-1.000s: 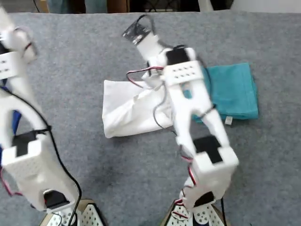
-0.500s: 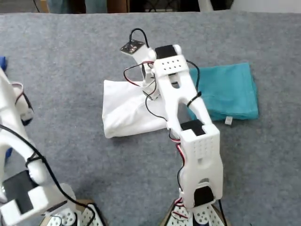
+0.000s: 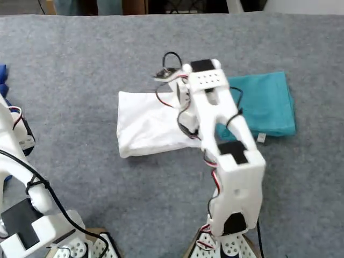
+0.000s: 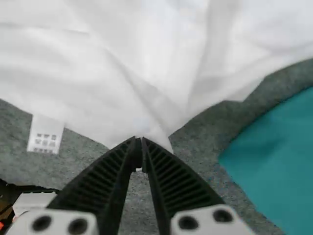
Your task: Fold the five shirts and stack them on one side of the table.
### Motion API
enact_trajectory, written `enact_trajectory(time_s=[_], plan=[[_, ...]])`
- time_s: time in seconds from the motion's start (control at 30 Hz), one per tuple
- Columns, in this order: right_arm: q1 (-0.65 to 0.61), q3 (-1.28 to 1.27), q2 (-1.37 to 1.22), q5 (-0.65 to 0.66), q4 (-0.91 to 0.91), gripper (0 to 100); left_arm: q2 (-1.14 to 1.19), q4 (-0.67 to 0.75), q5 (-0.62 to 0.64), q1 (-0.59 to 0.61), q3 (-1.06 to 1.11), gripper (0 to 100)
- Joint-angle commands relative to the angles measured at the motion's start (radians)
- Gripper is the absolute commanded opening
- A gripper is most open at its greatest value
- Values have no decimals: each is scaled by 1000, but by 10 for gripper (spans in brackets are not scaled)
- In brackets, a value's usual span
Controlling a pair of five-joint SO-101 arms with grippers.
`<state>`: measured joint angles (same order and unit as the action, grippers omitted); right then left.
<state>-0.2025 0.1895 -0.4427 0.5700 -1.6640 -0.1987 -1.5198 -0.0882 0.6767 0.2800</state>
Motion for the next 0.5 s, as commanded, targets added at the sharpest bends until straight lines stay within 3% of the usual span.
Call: enact_trajectory(time_s=[0.0,0.13,0.3,0.47], plan=[[-17,-24,232,15,66,14,-41,3,-14,1,27,29],[-97,48,328,12,190,15,-44,11,-14,5,76,29],[-158,101,180,11,396,15,-44,3,-17,7,85,29],[-206,285,-41,9,361,15,-46,2,-14,10,91,29]])
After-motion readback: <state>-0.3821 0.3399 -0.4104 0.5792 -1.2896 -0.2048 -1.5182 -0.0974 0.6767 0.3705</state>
